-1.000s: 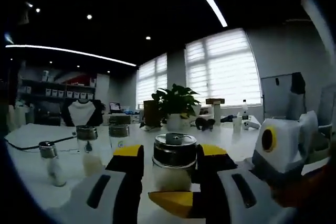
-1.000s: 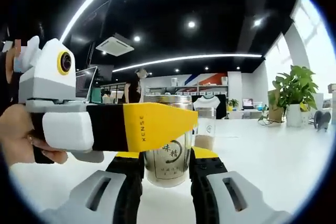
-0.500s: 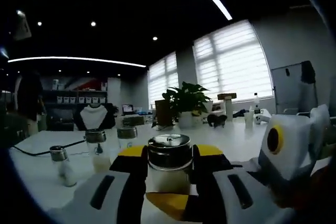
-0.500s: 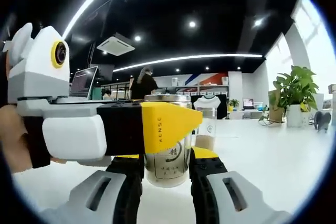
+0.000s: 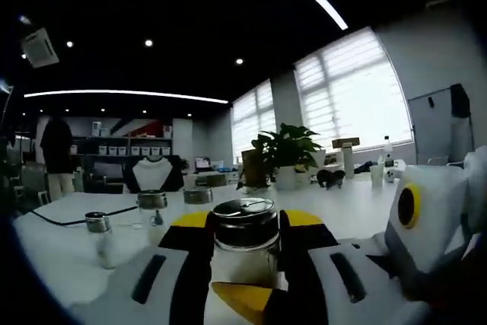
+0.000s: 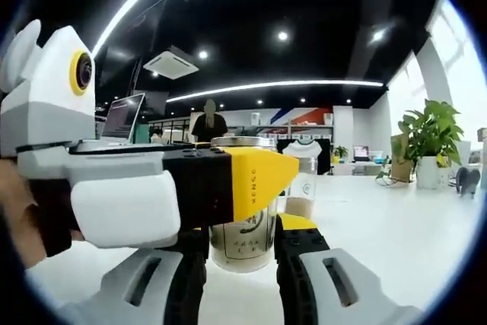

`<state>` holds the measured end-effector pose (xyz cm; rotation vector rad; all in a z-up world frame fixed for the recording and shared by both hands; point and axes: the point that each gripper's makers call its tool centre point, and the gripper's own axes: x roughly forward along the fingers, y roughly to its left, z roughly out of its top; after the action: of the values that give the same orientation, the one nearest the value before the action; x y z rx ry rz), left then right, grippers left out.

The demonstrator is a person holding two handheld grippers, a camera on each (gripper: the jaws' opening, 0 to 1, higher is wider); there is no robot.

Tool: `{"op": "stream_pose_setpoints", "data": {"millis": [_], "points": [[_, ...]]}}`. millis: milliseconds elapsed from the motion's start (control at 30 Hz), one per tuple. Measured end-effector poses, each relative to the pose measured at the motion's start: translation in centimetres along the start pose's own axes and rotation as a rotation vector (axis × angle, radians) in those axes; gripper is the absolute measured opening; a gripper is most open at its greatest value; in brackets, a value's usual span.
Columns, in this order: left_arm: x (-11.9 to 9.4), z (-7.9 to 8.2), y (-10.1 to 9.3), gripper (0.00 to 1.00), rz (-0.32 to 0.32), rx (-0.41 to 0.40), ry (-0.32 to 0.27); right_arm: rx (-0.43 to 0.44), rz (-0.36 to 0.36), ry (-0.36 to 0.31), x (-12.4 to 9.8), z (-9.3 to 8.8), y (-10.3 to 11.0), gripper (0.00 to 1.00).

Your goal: Rotate the seasoning bottle until the label or dispensing opening points toward the visible target arrow and the bottle remains upright within the marked orientation range

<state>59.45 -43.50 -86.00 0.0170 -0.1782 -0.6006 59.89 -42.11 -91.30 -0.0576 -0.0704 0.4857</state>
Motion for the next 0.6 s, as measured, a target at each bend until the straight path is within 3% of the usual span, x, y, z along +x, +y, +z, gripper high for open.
{"op": "stream_pose_setpoints", "data": {"millis": [100, 200, 600], "points": [[-0.01, -0.09, -0.07, 0.36, -0.010, 0.017, 0.011, 0.002, 0.001, 0.001, 0.02, -0.02, -0.02, 0.31], [-0.01, -0.48, -0.30, 0.36, -0.021, 0.083, 0.066, 0.021, 0.011, 0.012, 0.17, -0.36, 0.04, 0.31], [-0.43, -0.38, 0.33, 0.36, -0.003, 0.031, 0.026, -0.003, 0.023, 0.014, 0.20, -0.27, 0.62, 0.31]]}}
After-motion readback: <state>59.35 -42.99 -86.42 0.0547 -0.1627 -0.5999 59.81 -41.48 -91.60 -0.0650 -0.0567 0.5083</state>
